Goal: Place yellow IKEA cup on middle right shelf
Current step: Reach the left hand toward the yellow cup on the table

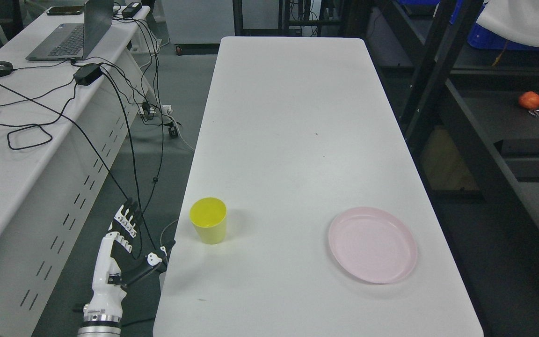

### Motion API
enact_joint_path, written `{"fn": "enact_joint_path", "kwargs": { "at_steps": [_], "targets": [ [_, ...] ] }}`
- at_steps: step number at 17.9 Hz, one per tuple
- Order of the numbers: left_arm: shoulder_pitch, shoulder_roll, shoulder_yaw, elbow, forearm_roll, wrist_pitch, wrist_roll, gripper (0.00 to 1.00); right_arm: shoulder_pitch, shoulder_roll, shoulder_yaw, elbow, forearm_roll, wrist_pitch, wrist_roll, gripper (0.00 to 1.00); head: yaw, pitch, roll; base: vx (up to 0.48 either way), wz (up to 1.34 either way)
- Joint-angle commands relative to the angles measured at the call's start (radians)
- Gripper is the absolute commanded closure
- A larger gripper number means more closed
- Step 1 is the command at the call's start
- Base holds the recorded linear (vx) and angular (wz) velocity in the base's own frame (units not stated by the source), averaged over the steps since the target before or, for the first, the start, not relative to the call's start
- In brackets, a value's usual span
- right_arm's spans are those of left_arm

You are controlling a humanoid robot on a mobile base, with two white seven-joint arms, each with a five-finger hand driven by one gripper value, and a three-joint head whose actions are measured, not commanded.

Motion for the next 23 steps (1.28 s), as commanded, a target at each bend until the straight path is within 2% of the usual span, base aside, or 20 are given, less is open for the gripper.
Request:
{"fn": "enact_joint_path", "kwargs": {
  "at_steps": [1, 4, 6, 8, 13, 17, 20, 23],
  "targets": [
    [0.006, 0.023, 0.003, 0.000, 0.000, 0.001, -0.002, 0.01, 0.014, -0.017, 0.017, 0.000, -0.025, 0.001, 0.001, 0.01, 0.0000, 0.000, 0.000, 0.000, 0.00],
    [0.006, 0.021, -0.003, 0.010, 0.001, 0.001, -0.034, 0.01, 0.014, -0.017, 0.017, 0.000, -0.025, 0.001, 0.001, 0.01, 0.0000, 0.000, 0.000, 0.000, 0.00],
    [-0.037, 0.017, 0.003, 0.082, 0.016, -0.004, -0.082, 0.01, 0.014, -0.017, 0.017, 0.000, -0.025, 0.001, 0.001, 0.01, 0.0000, 0.000, 0.000, 0.000, 0.00],
    [-0.110, 0.017, 0.005, 0.174, 0.064, -0.005, -0.086, 0.01, 0.014, -0.017, 0.017, 0.000, -0.025, 0.001, 0.001, 0.01, 0.0000, 0.000, 0.000, 0.000, 0.00],
    [-0.178, 0.017, -0.071, 0.253, 0.213, 0.002, -0.097, 0.01, 0.014, -0.017, 0.017, 0.000, -0.025, 0.001, 0.001, 0.00, 0.0000, 0.000, 0.000, 0.000, 0.00],
    [-0.256, 0.017, -0.097, 0.363, 0.217, 0.004, -0.115, 0.01, 0.014, -0.017, 0.017, 0.000, -0.025, 0.001, 0.001, 0.01, 0.0000, 0.000, 0.000, 0.000, 0.00],
    [-0.266, 0.017, -0.159, 0.368, 0.216, 0.005, -0.186, 0.01, 0.014, -0.017, 0.017, 0.000, -0.025, 0.001, 0.001, 0.01, 0.0000, 0.000, 0.000, 0.000, 0.00],
    [-0.273, 0.017, -0.187, 0.398, 0.216, 0.045, -0.186, 0.01, 0.014, -0.017, 0.017, 0.000, -0.025, 0.001, 0.001, 0.01, 0.0000, 0.000, 0.000, 0.000, 0.00]
  ]
}}
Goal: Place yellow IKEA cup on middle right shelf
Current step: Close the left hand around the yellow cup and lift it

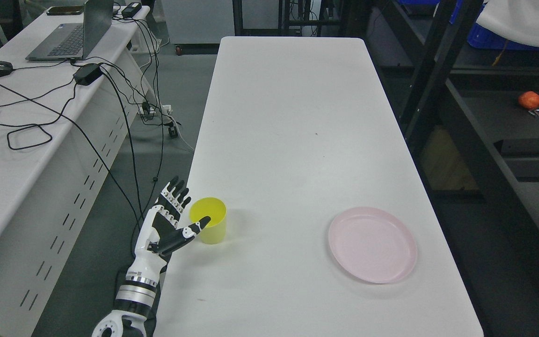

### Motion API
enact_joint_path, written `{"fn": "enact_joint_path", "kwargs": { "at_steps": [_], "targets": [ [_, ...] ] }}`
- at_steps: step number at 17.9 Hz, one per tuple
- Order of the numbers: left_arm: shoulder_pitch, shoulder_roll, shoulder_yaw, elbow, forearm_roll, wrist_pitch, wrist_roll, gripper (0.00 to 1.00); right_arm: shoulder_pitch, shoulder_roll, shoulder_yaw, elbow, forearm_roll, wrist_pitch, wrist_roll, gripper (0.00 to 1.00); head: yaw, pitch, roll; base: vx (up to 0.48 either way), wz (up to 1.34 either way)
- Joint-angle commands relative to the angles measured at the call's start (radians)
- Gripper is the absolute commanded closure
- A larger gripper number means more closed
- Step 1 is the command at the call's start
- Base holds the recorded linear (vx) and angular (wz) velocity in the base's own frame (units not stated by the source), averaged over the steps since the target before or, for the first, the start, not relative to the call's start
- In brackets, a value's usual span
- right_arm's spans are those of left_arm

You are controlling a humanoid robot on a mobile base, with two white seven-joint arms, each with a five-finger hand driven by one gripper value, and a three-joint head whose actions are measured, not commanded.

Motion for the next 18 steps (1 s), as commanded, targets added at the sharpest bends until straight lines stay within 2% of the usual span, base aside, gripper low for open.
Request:
{"fn": "enact_joint_path", "kwargs": {
  "at_steps": [1, 6, 16, 18],
  "targets": [
    [-0.052, 0.017, -0.090, 0.152, 0.015, 0.046, -0.012, 0.01, 0.014, -0.017, 0.017, 0.000, -0.025, 0.001, 0.005, 0.01, 0.0000, 0.000, 0.000, 0.000, 0.00],
    [-0.086, 0.017, -0.084, 0.217, 0.016, 0.069, -0.013, 0.01, 0.014, -0.017, 0.017, 0.000, -0.025, 0.001, 0.005, 0.01, 0.0000, 0.000, 0.000, 0.000, 0.00],
    [-0.108, 0.017, -0.104, 0.211, 0.010, 0.086, -0.087, 0.01, 0.014, -0.017, 0.017, 0.000, -0.025, 0.001, 0.005, 0.01, 0.0000, 0.000, 0.000, 0.000, 0.00],
    [-0.111, 0.017, -0.102, 0.216, 0.009, 0.086, -0.087, 0.06, 0.014, -0.017, 0.017, 0.000, -0.025, 0.001, 0.005, 0.01, 0.0000, 0.000, 0.000, 0.000, 0.00]
  ]
}}
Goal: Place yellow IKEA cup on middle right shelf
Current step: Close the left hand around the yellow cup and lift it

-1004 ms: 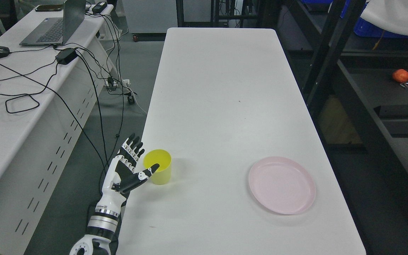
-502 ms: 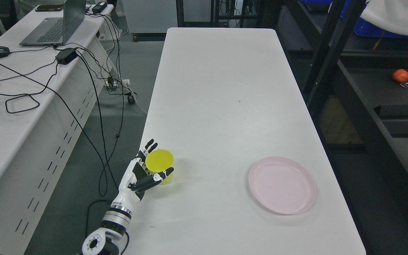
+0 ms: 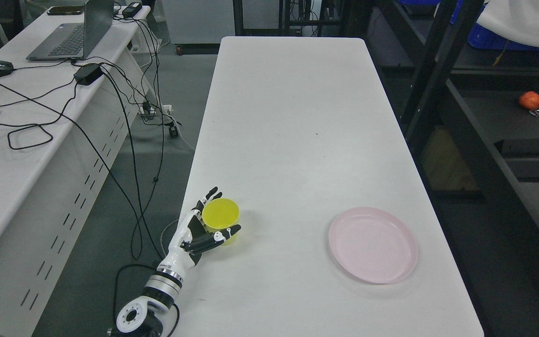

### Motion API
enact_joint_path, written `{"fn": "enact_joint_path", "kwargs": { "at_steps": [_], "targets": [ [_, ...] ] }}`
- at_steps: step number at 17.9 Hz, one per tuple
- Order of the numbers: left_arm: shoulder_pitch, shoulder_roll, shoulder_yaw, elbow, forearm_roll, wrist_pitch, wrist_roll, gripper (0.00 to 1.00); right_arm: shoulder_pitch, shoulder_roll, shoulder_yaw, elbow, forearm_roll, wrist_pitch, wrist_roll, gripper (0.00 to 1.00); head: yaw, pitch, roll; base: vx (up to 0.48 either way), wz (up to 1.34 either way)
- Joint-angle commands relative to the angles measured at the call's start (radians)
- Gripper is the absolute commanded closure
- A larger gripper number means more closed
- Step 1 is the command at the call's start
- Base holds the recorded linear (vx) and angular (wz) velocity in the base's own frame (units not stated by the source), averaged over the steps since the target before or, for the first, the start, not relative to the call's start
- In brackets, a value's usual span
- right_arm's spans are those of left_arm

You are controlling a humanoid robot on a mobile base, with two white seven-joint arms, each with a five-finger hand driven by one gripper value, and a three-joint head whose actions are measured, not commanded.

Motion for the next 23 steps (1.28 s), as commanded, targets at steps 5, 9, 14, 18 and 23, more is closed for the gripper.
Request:
{"fn": "enact_joint_path", "kwargs": {
  "at_steps": [5, 9, 14, 18, 23],
  "targets": [
    [0.000, 0.017, 0.006, 0.046, 0.001, -0.004, -0.013, 0.36, 0.014, -0.017, 0.017, 0.000, -0.025, 0.001, 0.000, 0.01, 0.0000, 0.000, 0.000, 0.000, 0.00],
    [0.030, 0.017, 0.035, 0.046, 0.068, -0.140, -0.013, 0.84, 0.014, -0.017, 0.017, 0.000, -0.025, 0.001, 0.000, 0.01, 0.0000, 0.000, 0.000, 0.000, 0.00],
    [0.111, 0.017, 0.069, -0.176, 0.111, -0.200, -0.012, 1.00, 0.014, -0.017, 0.017, 0.000, -0.025, 0.001, 0.000, 0.01, 0.0000, 0.000, 0.000, 0.000, 0.00],
    [0.157, 0.017, 0.072, -0.327, 0.112, -0.194, -0.013, 1.00, 0.014, -0.017, 0.017, 0.000, -0.025, 0.001, 0.000, 0.01, 0.0000, 0.000, 0.000, -0.012, 0.00],
    [0.172, 0.017, 0.062, -0.356, 0.114, -0.196, -0.013, 1.00, 0.014, -0.017, 0.017, 0.000, -0.025, 0.001, 0.000, 0.01, 0.0000, 0.000, 0.000, -0.093, -0.01]
  ]
}}
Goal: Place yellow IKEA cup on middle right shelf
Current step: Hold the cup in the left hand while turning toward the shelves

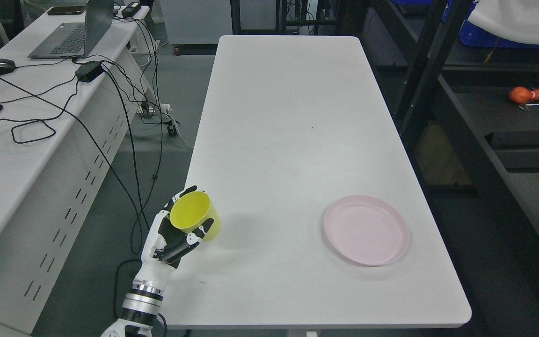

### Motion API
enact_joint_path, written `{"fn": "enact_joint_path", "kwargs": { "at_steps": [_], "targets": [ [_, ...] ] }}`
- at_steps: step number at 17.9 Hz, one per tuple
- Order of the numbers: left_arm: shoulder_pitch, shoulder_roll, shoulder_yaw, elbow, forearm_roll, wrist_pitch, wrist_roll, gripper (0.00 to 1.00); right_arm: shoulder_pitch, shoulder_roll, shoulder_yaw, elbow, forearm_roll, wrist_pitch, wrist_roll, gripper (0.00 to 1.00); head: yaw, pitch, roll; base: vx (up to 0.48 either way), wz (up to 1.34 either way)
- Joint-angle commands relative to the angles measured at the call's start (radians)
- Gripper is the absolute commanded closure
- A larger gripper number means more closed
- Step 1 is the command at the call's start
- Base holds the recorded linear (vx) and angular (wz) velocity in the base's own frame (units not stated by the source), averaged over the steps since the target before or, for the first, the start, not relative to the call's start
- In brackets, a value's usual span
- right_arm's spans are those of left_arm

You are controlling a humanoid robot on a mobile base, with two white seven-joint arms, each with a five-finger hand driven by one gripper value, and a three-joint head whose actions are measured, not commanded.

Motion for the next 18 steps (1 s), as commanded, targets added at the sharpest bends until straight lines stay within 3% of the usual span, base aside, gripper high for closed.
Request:
{"fn": "enact_joint_path", "kwargs": {
  "at_steps": [1, 18],
  "targets": [
    [0.029, 0.018, 0.004, -0.165, 0.007, -0.002, -0.001, 1.00, 0.014, -0.017, 0.017, 0.000, -0.025, 0.001, -0.001, 0.01, 0.0000, 0.000, 0.000, -0.148, -0.10],
    [0.034, 0.018, -0.034, -0.165, 0.010, -0.006, 0.000, 0.99, 0.014, -0.017, 0.017, 0.000, -0.025, 0.001, -0.001, 0.01, 0.0000, 0.000, 0.000, -0.224, 0.10]
  ]
}}
